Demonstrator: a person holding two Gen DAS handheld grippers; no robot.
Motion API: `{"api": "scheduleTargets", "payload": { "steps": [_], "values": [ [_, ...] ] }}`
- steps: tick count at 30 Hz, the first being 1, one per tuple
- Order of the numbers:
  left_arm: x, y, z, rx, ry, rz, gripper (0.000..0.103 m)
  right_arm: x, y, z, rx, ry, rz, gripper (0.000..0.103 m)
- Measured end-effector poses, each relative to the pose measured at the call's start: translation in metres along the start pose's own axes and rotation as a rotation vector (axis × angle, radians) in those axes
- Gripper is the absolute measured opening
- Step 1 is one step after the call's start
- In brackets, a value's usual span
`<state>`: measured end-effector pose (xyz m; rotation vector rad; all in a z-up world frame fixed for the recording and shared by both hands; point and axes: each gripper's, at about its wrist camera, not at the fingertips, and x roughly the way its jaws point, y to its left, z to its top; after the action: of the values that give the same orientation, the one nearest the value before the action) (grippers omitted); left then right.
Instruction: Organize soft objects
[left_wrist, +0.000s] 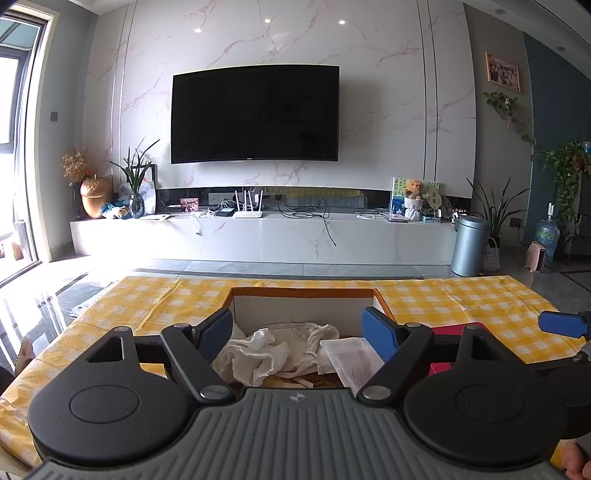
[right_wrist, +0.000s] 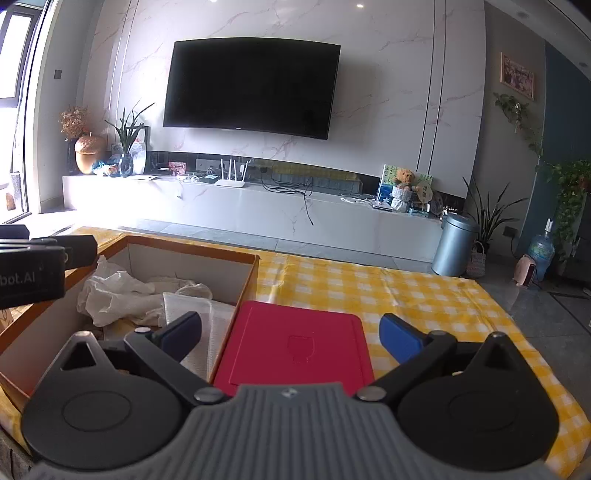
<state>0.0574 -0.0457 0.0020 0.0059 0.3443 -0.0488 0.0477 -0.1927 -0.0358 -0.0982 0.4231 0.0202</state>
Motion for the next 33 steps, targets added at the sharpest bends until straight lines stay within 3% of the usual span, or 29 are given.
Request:
{"api": "scheduleTargets", "payload": {
  "steps": [33],
  "values": [
    [0.01, -0.01, -0.017, -0.006, 0.1, -0.016, 0.093, 0.012, 0.006, -0.01, -0.006, 0.053, 0.068, 0.1]
  ]
}}
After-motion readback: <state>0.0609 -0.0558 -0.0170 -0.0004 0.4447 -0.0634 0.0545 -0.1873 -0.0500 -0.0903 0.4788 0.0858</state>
